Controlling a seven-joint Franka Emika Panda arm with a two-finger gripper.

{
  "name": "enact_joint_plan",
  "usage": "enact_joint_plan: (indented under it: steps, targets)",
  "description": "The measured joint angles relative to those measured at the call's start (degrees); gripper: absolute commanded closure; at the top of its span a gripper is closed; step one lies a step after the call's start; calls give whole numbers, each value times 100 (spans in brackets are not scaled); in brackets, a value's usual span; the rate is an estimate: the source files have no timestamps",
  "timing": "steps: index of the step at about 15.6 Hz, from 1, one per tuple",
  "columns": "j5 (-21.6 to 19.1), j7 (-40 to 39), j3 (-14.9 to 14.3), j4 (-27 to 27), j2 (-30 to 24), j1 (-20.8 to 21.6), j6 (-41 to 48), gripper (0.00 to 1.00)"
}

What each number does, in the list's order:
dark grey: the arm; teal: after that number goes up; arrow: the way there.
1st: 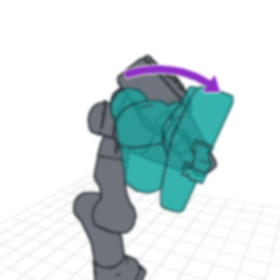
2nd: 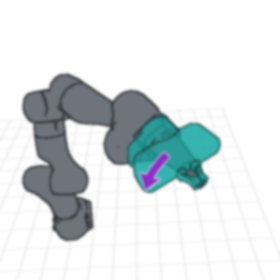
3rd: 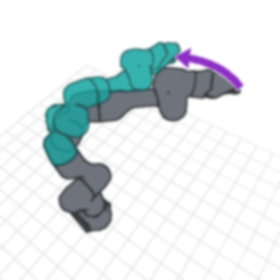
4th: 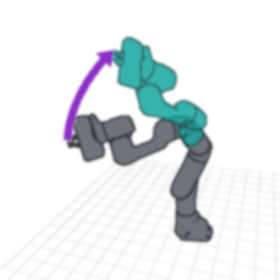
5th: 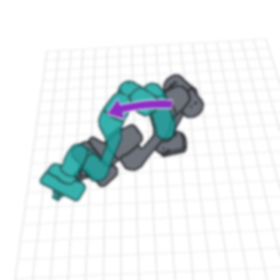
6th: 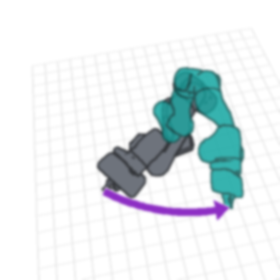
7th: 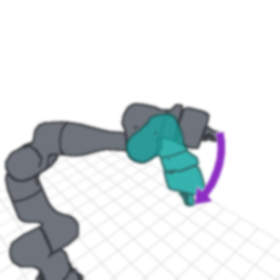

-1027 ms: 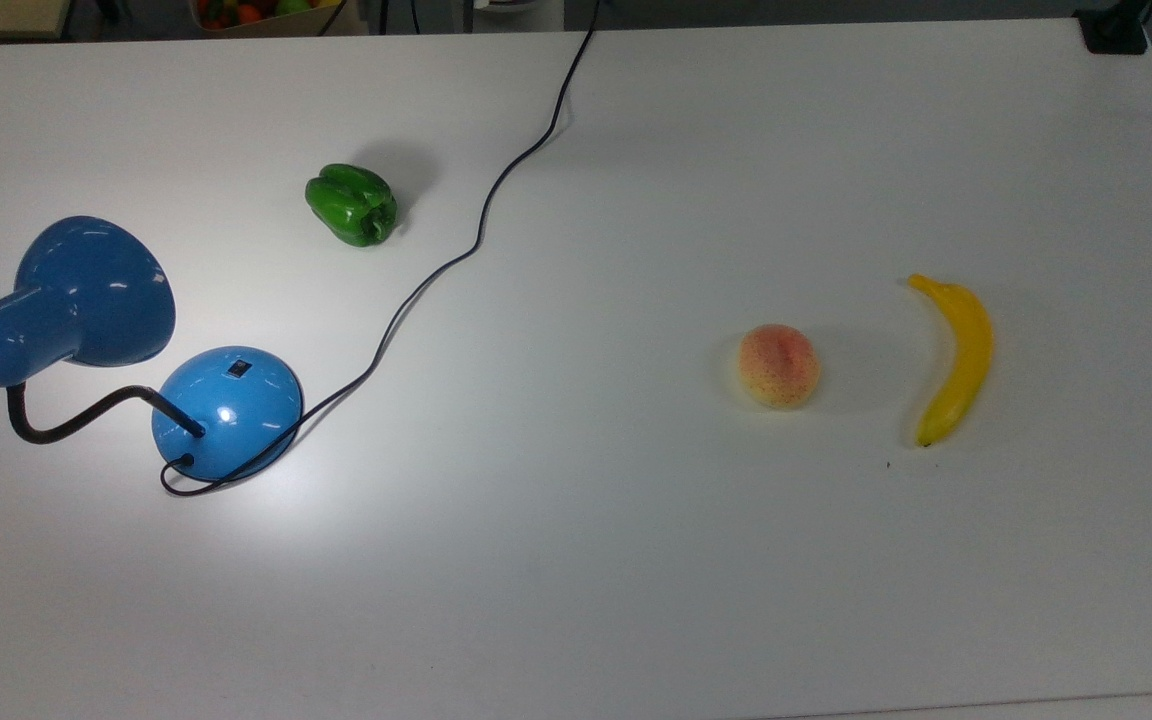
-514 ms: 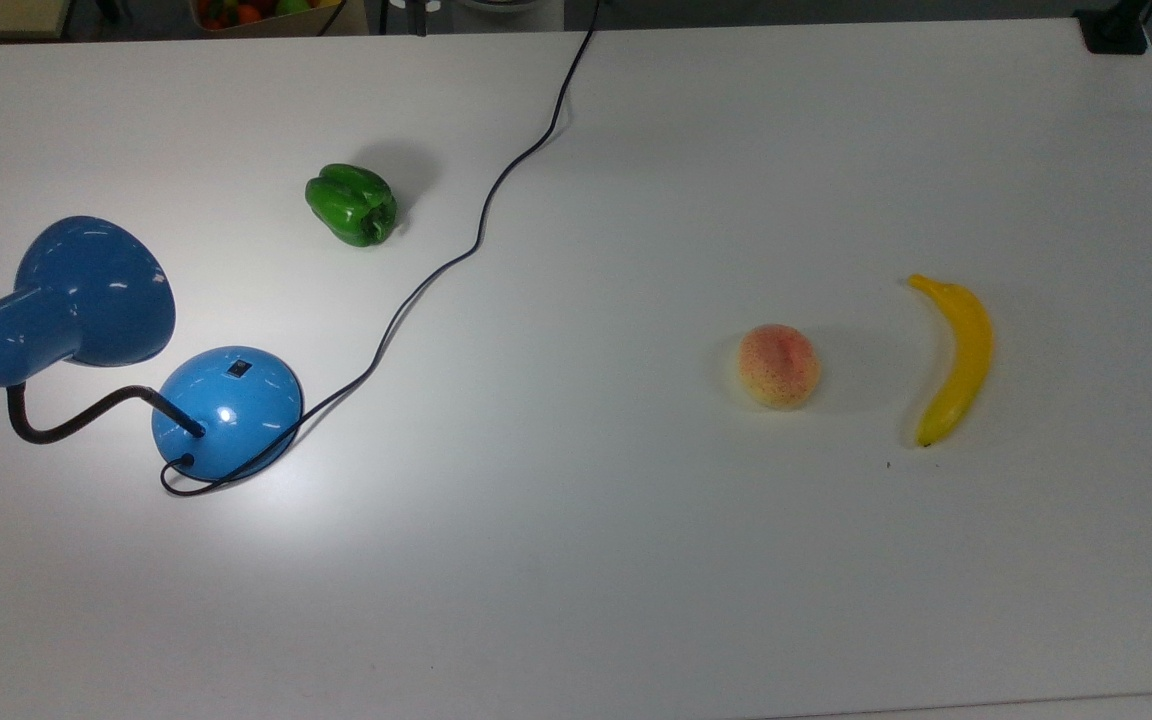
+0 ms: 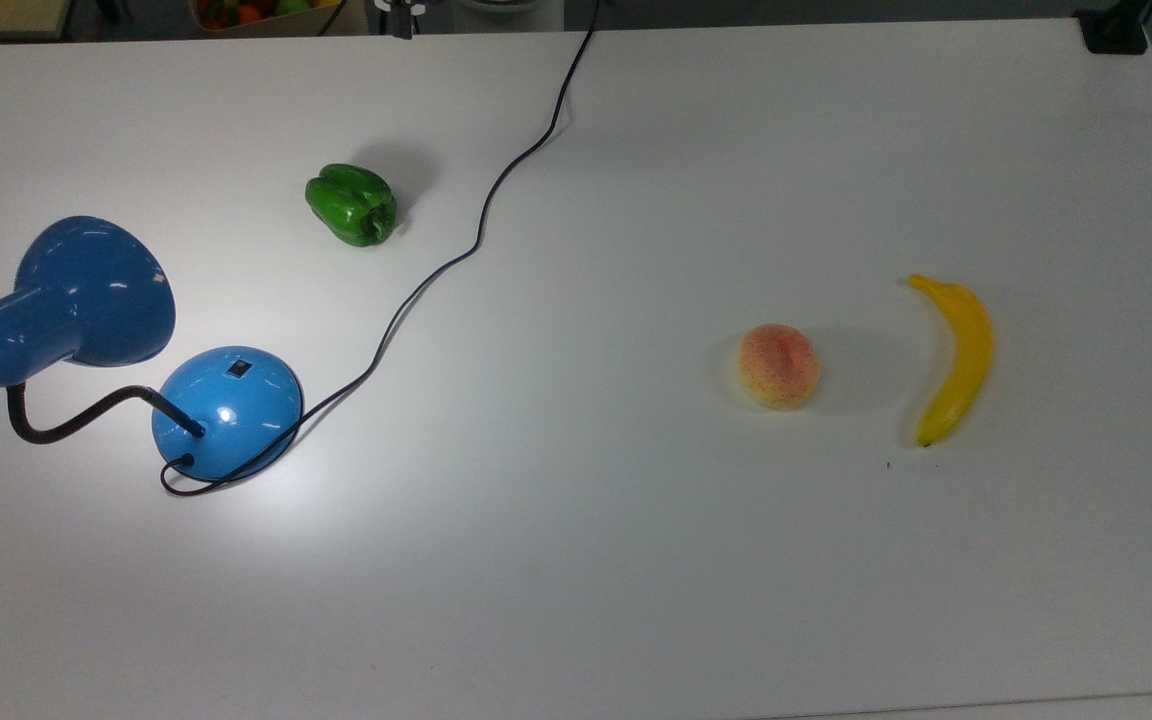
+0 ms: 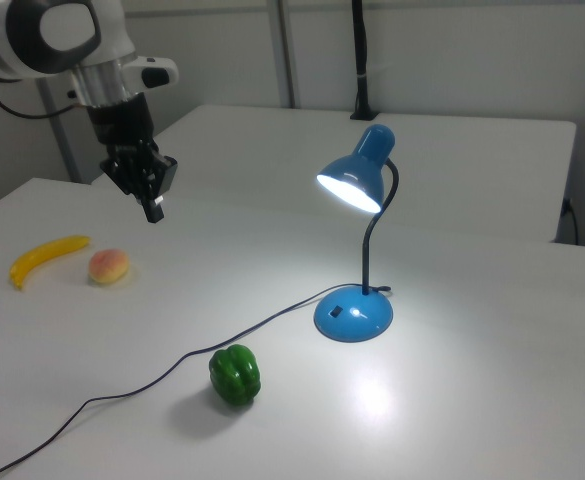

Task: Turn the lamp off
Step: 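Move the gripper over to the blue lamp base beside the switch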

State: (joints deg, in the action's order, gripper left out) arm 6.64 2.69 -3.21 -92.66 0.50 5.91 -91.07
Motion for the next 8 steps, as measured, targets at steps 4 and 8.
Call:
enact_joint_plan:
  steps: [4,8]
  targets:
    - [0,1,-4,-214,76,-120,-295,100]
    - [-12,28,-8,-640,168,-299,-1040,100]
